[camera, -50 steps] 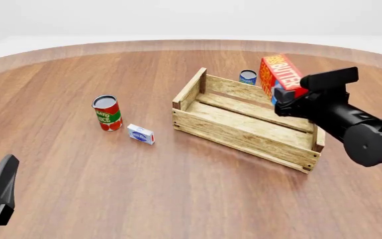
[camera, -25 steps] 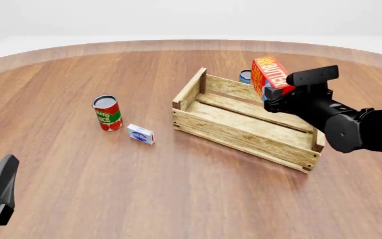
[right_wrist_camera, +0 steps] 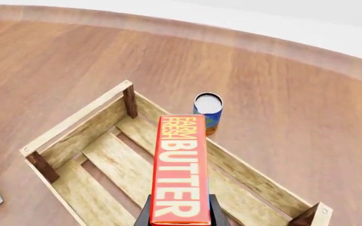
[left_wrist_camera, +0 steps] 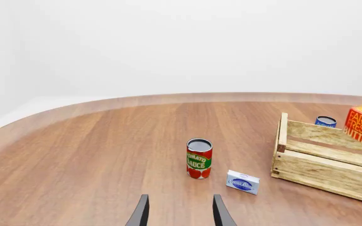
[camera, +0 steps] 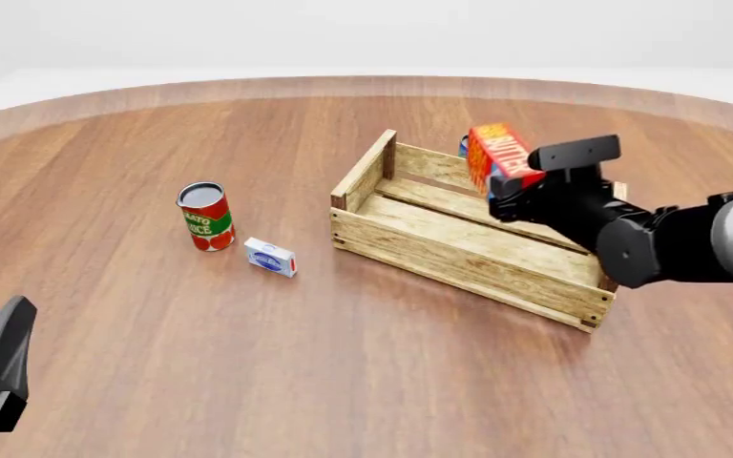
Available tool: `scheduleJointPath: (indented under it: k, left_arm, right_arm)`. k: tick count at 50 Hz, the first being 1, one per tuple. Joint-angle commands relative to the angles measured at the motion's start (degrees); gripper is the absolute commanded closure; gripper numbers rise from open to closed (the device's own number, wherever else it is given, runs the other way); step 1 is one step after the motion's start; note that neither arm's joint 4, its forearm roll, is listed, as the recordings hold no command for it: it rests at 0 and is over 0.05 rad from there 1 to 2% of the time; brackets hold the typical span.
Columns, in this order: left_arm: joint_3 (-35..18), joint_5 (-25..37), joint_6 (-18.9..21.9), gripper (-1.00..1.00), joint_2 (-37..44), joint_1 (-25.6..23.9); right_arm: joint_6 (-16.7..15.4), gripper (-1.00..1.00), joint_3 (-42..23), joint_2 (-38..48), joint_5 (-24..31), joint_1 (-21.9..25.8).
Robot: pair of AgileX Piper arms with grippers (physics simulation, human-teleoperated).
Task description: Pick up the butter and put it in the tray.
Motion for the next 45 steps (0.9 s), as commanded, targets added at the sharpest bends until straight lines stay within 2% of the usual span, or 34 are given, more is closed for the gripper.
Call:
scheduleJointPath:
  k: [1, 45]
  left_arm:
    - [0.0, 0.0, 0.0, -1.0, 0.0, 0.0]
    - [0.0, 0.0, 0.0, -1.0, 0.0, 0.0]
  right_arm:
    - [2.07, 1.0, -0.72, 1.0, -0.94, 0.48]
    - [4.73, 1.0, -3.55, 3.19, 3.35, 0.79]
